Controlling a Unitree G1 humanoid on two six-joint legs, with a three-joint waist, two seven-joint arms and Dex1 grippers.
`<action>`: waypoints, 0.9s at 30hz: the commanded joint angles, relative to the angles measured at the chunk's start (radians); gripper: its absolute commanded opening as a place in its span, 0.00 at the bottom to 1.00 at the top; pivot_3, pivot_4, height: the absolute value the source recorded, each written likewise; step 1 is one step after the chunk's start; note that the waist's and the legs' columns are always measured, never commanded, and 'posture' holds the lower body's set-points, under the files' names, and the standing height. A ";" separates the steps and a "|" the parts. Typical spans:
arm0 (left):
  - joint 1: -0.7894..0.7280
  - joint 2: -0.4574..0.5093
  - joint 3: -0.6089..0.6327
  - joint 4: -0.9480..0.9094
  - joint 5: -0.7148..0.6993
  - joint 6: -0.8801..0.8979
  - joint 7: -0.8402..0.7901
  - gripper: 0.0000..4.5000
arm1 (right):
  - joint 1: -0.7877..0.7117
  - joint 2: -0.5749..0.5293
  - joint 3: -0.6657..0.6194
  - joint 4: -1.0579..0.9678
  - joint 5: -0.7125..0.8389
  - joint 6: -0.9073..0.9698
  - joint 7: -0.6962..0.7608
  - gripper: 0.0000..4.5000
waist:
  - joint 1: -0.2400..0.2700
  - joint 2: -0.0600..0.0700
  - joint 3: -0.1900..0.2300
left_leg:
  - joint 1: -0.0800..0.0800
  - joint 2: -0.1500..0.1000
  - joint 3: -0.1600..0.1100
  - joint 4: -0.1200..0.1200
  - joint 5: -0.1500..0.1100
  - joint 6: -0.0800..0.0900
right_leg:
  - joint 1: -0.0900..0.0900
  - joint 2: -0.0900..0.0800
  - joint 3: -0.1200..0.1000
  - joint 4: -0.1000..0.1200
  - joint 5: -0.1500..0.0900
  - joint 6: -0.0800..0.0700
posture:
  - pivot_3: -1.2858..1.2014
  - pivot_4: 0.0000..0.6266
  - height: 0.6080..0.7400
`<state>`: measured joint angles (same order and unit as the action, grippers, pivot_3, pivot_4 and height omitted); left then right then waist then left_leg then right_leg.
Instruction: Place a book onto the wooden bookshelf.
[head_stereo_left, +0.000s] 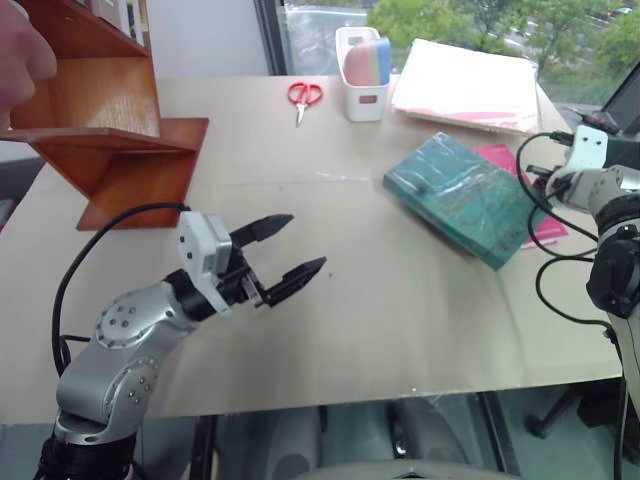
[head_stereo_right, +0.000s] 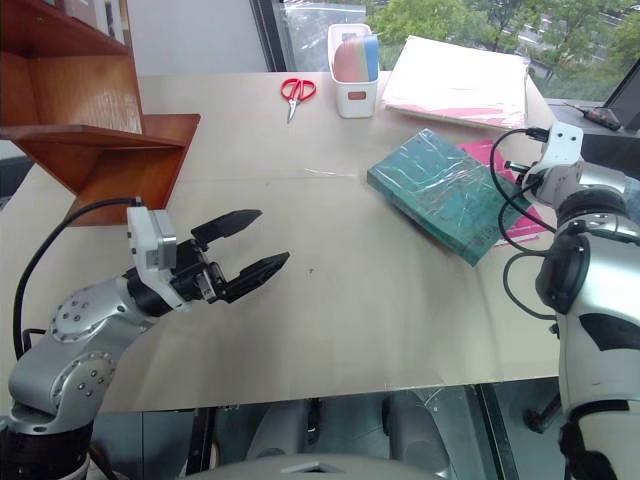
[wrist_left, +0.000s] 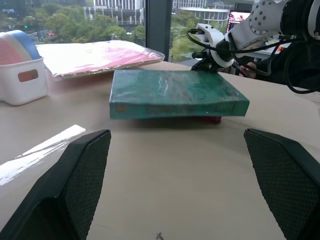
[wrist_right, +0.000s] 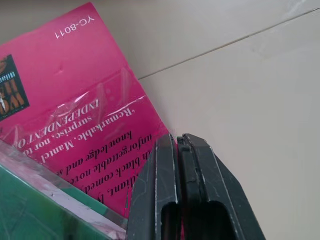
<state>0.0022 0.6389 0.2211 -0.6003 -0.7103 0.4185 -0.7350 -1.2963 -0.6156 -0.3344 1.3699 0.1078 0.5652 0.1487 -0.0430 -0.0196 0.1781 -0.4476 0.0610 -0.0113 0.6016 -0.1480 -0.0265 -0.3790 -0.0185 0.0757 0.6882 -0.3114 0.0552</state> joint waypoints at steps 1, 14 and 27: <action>0.021 0.006 0.028 -0.063 -0.016 -0.004 0.012 1.00 | -0.015 -0.035 -0.005 -0.022 -0.010 -0.049 0.029 0.04 | 0.001 0.000 0.000 | 0.000 0.000 0.000 0.000 0.000 0.000 | 0.000 0.000 0.000 0.000 0.000 0.000 | 0.52 0.24 1.00; -0.015 0.006 0.006 -0.035 -0.001 -0.005 0.006 1.00 | 0.101 -0.166 0.604 -0.065 -0.592 -0.688 0.252 0.04 | 0.001 0.003 0.002 | 0.000 0.000 0.001 -0.001 0.000 0.000 | -0.001 0.000 0.000 0.000 0.000 0.000 | 0.52 0.24 1.00; -0.004 0.006 0.015 -0.049 0.018 -0.009 0.011 1.00 | 0.152 -0.300 0.920 -0.031 -0.906 -1.028 0.153 0.04 | -0.001 0.003 0.002 | 0.002 -0.001 0.000 0.001 0.000 0.000 | 0.001 -0.001 0.001 0.000 0.000 0.000 | 0.52 0.24 1.00</action>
<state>-0.0076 0.6394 0.2228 -0.6191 -0.6905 0.4249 -0.7240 -1.1456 -0.8953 0.5650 1.3322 -0.7721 -0.4364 0.3114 -0.0442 -0.0168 0.1796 -0.4458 0.0602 -0.0112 0.6024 -0.1478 -0.0267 -0.3779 -0.0195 0.0764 0.6886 -0.3114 0.0552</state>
